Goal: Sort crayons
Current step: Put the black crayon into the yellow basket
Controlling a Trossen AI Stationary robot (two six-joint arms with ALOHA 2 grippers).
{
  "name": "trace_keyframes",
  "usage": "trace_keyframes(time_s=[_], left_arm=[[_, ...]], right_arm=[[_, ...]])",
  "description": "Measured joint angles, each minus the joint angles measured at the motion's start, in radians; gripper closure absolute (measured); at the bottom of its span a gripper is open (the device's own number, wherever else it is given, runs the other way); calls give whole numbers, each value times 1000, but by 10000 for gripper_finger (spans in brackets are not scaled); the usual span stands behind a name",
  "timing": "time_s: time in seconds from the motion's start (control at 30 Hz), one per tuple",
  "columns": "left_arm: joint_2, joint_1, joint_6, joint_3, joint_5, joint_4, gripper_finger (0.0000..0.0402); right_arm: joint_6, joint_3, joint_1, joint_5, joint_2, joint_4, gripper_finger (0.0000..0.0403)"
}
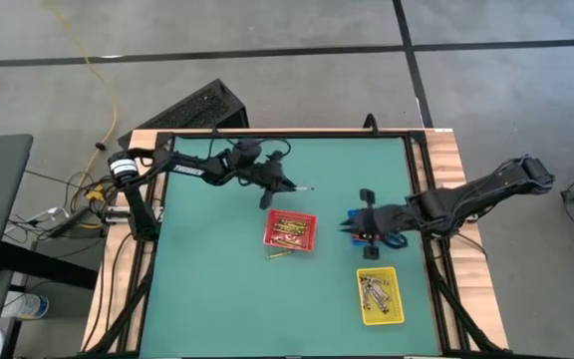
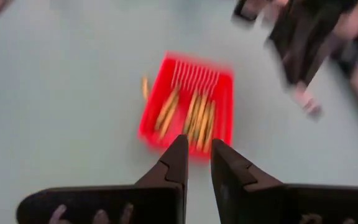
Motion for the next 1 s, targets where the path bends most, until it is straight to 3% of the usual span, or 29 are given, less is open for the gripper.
trace_keyframes(time_s=[0.1,0.2,0.63,0.77,1.0], left_arm=[[3,-22,-75,0,115,116,384],[3,-50,-109,0,144,179,384],[4,-104,-98,0,158,196,384],[4,-104,-96,0,157,193,384],[4,-104,-95,-1,157,190,384]], right_arm=[[-139,-48,-14,21,0,212,340],[-228,-80,-32,22,0,364,340],[-265,-81,-97,19,37,432,330],[-276,-83,-111,13,73,440,290],[-316,-83,-130,19,118,480,182]])
